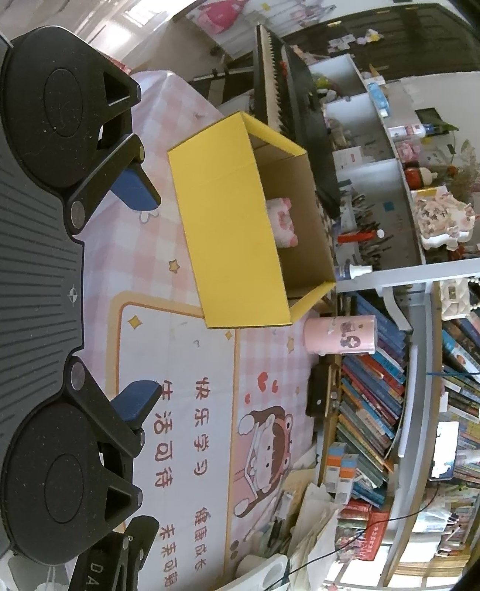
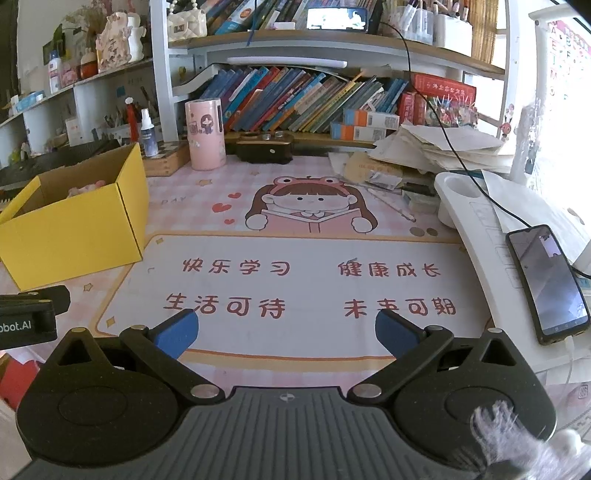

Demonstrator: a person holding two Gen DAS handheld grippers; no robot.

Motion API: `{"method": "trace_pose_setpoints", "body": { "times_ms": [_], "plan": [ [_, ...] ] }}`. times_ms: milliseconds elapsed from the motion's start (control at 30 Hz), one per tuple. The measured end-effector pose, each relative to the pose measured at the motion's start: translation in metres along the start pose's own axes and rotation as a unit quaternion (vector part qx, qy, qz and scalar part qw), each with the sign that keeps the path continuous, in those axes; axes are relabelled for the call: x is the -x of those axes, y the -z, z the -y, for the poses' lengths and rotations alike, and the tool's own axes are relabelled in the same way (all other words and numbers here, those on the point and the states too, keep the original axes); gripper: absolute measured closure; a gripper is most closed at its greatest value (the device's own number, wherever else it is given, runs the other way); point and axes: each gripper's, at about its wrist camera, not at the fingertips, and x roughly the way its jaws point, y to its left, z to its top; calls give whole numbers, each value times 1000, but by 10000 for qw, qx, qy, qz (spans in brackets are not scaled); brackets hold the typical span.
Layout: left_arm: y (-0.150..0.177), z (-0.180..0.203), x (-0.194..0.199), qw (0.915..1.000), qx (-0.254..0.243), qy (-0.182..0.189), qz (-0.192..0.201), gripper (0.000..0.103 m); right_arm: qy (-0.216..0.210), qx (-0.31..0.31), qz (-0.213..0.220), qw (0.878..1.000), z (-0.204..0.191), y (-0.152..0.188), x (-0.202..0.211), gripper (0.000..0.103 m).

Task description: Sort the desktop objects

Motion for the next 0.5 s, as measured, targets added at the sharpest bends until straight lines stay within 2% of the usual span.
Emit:
{"method": "trace_pose_setpoints", "body": {
  "times_ms": [500],
  "plan": [
    [1, 2, 1, 9999, -75, 97, 57, 3, -100, 50, -69, 9999, -3, -1, -3, 0]
  ]
}}
